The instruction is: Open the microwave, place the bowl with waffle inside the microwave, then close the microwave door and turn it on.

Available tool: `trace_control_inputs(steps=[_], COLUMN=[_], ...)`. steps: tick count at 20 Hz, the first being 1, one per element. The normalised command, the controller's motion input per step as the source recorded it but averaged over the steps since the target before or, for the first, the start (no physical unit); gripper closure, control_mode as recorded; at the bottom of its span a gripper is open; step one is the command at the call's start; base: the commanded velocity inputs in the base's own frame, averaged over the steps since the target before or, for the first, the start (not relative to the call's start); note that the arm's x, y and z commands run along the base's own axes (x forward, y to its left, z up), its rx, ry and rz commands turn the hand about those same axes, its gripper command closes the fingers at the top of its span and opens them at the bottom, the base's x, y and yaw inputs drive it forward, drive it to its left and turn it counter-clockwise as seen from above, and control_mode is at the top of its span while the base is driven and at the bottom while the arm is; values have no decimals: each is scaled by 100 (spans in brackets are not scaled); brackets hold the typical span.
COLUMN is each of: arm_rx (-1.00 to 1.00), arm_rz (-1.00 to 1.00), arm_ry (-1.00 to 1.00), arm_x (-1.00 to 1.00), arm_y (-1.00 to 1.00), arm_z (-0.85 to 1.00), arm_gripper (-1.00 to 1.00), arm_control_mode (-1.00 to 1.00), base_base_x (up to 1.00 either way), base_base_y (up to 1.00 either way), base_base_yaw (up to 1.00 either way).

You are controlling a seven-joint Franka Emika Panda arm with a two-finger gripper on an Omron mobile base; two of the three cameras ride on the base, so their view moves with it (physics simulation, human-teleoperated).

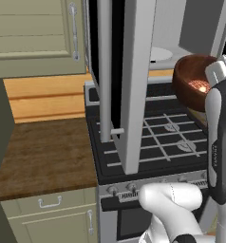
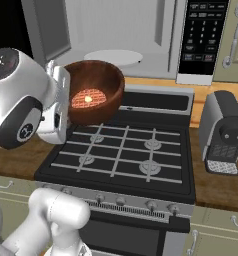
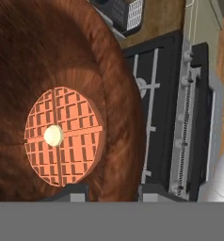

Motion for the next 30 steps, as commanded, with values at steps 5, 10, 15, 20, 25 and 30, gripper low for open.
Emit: trace_control_inputs(steps=[5, 10, 15, 20, 25, 30], arm_rx=[5, 15, 13, 5, 3, 1], arm_rz=[-8, 0, 0, 0, 0, 9], arm_ry=[-23, -26, -22, -6, 0, -2], arm_x=[1, 29, 40, 33, 53, 79], arm_y=[0, 0, 0, 0, 1, 19], arm_z=[52, 41, 38, 32, 5, -6], arm_gripper=[100, 100, 100, 100, 100, 100], arm_control_mode=[-100, -100, -100, -100, -100, -100], base_base_x=[0, 0, 0, 0, 0, 0], base_base_y=[0, 0, 0, 0, 0, 0], base_base_yaw=[0, 0, 0, 0, 0, 0])
